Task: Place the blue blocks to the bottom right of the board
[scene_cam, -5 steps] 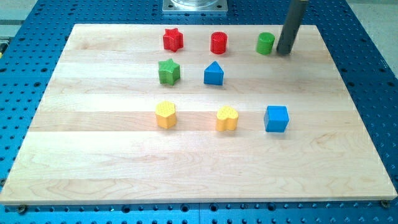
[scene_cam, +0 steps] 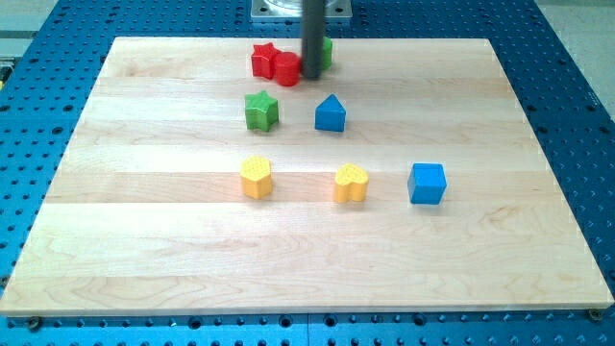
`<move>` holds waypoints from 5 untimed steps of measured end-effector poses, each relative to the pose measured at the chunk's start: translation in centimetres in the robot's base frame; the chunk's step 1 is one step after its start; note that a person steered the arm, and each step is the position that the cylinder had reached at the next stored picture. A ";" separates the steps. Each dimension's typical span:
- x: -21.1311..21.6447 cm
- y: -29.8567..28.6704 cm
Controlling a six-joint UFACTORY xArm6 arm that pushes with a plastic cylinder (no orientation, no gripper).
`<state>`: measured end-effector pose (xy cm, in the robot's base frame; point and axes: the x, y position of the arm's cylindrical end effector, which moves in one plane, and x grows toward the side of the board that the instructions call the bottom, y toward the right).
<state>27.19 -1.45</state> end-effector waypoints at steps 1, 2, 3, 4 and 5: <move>1.6 -3.0; 2.9 -3.5; 3.5 -4.2; 3.5 -4.2; 4.3 -3.5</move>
<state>31.49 -4.93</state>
